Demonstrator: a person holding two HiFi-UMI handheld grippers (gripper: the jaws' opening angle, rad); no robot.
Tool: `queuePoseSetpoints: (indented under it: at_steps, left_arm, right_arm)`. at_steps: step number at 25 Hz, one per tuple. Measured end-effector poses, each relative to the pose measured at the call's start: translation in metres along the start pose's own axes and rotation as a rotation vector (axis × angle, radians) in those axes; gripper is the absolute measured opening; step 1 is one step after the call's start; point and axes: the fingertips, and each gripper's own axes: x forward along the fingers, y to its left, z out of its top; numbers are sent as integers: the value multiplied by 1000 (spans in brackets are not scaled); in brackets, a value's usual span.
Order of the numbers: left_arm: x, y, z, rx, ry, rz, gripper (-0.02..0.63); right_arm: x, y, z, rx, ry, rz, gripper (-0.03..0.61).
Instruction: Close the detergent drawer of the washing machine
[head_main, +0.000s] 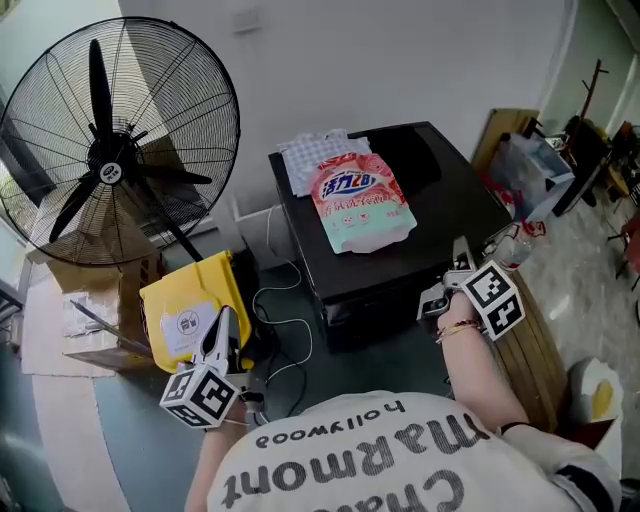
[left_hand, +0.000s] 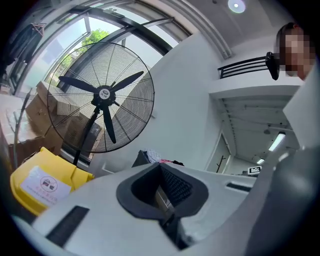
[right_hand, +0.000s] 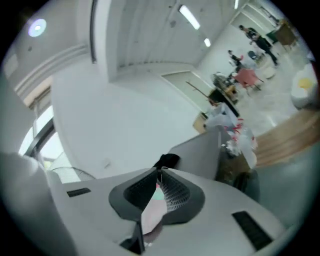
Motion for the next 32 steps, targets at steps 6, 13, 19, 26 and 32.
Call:
queuePoseSetpoints:
  at_steps: [6, 13, 19, 26, 32]
  left_arm:
    - [4, -13, 3, 30, -3, -9, 8]
    - [2, -21, -2, 84, 14, -3, 8]
    - [-6, -18, -7, 92, 23, 28, 8]
    - [-14, -11, -8, 94, 14, 60, 8]
    - [-13, -11, -9, 96, 15, 83, 8]
  right_arm:
    - [-19, 123, -39, -348, 38, 343, 49]
    - [-42, 177, -121, -636, 222, 599, 51]
    - [-51, 179, -145, -746, 279, 655, 51]
    - [-52, 174, -155, -759, 309, 671, 51]
    - [-50, 173, -156, -765, 326, 681, 51]
